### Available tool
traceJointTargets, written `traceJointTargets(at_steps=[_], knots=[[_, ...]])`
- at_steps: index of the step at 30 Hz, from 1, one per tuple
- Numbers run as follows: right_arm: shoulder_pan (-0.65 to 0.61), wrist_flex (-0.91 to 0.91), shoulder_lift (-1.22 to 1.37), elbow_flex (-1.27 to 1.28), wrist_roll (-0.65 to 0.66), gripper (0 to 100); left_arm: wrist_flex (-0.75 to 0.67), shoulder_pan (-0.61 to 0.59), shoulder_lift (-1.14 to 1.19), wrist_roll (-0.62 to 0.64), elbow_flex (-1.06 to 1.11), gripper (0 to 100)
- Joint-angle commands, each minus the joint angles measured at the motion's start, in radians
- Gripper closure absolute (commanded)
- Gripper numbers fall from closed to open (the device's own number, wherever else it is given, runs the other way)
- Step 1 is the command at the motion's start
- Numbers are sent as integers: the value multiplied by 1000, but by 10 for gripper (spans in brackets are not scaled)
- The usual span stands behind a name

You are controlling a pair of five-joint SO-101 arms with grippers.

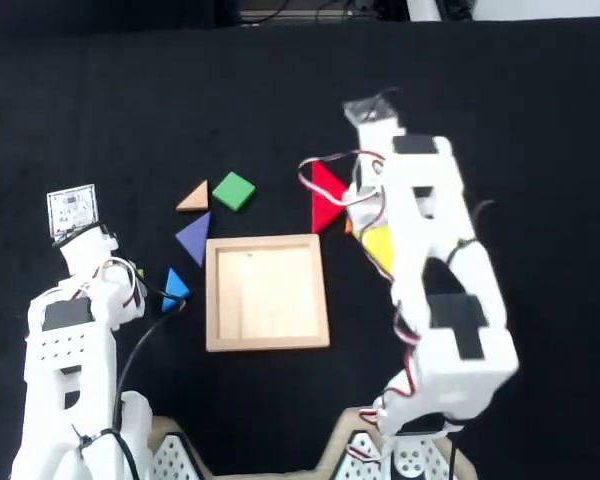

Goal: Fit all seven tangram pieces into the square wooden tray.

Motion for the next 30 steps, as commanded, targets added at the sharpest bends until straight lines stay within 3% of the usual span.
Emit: traceJointTargets(at_steps=[1,15,30], knots=[[-21,-15,-73,4,-8,763,-18,10,0,-9,-4,855],[-66,-60,127,-39,-58,764,-18,10,0,-9,-4,855],[6,-84,200,-71,-49,765,-15,10,0,-9,-4,855]])
